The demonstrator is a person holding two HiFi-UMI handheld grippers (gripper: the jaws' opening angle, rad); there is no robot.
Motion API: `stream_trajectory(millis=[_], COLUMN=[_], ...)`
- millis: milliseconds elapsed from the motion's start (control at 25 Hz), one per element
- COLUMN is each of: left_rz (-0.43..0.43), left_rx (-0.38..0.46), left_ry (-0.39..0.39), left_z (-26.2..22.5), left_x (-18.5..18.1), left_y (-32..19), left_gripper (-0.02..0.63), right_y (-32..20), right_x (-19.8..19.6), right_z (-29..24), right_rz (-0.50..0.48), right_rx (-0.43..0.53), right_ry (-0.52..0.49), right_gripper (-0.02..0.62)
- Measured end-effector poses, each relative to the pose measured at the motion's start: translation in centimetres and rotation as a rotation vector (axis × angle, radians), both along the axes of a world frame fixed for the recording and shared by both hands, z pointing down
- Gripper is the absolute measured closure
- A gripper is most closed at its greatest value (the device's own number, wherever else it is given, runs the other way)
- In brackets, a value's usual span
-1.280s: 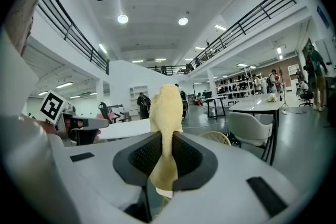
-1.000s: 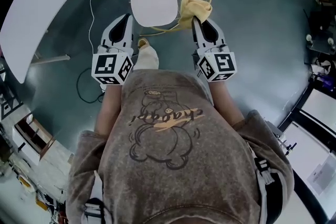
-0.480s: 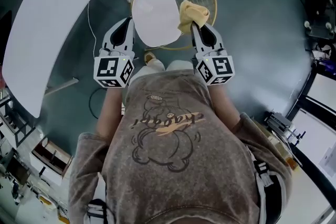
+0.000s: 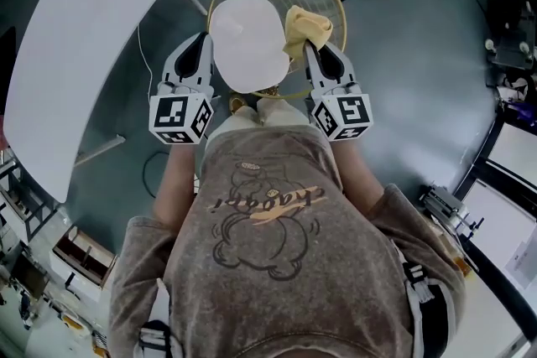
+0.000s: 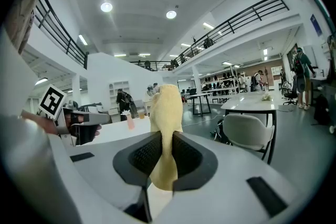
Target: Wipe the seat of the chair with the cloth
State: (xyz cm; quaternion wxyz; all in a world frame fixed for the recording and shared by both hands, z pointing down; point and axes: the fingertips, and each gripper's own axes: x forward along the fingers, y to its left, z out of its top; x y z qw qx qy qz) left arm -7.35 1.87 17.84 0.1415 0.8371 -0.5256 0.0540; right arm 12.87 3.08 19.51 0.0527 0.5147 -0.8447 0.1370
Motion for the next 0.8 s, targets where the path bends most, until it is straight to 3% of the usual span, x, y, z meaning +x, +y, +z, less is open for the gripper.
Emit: stream_trajectory(millis=[440,800], left_rz=[-0.028,-0.044], left_rx=[-0.015,-0.057], left_ry=[0.011,0.011], left_z=[2.0,7.7], left_x=[-0.2,-1.4], left_y=[-5.4,-10.2], left_gripper=[0.597,0.597], right_y=[-6.1,-10.6], right_x=[-1.0,-1.7], right_z=[2.8,9.1], right_rz=[-0.051,-0.038], right_rx=[-0.032,-0.097], right_ry=[0.014,0.032], right_gripper=[0.525,0.525])
